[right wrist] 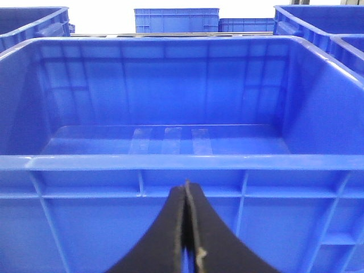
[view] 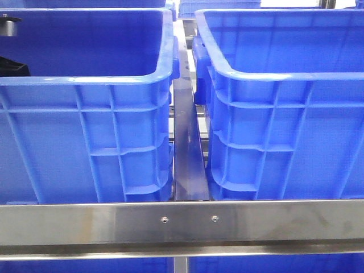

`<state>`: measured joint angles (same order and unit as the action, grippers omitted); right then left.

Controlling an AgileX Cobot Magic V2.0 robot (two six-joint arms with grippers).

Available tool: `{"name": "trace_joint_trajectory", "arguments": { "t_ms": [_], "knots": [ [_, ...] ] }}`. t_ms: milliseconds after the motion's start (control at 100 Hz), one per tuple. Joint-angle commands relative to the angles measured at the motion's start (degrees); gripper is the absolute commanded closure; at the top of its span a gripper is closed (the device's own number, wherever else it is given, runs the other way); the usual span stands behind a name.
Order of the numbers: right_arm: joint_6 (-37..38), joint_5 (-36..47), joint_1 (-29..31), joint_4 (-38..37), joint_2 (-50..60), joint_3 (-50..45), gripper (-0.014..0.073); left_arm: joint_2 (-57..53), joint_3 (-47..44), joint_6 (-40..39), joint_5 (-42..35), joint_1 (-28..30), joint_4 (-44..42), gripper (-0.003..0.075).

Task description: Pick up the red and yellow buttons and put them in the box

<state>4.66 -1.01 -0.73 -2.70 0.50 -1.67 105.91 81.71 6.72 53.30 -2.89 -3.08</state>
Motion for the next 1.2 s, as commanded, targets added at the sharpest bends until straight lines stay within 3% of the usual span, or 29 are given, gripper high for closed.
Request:
{"name": "trace_joint_trajectory", "arguments": {
  "t_ms": [0, 200, 340, 590, 970, 1190],
  "knots": [
    [-0.2, 4.8, -0.1, -0.6, 1.4, 1.0, 0.0651, -2.6, 1.8, 0.1, -2.3, -0.3, -0.5, 0.0190],
    [-0.2, 4.8, -0.1, -0.6, 1.4, 1.0, 0.0651, -2.6, 1.8, 0.1, -3.0, -0.3, -1.2, 0.0461],
    [-0.2, 4.8, -0.1, -0.6, 1.4, 1.0, 0.0651, -3.5, 1.8, 0.1, -5.0, -0.3, -0.9, 0.0576],
    [-0.2, 4.8, -0.1, -0.6, 1.4, 1.0, 0.0651, -9.3, 1.5, 1.2, -4.6, -0.3, 2.3, 0.0583],
    [-0.2, 4.8, -0.1, -0.6, 1.4, 1.0, 0.0651, -19.6, -0.4, 28.5, 3.5, -3.9, 18.6, 0.0583],
    [-0.2, 4.8, -0.1, -0.6, 1.4, 1.0, 0.0651, -21.4, -2.5, 36.9, 8.1, -9.9, 26.3, 0.0583]
  ]
}}
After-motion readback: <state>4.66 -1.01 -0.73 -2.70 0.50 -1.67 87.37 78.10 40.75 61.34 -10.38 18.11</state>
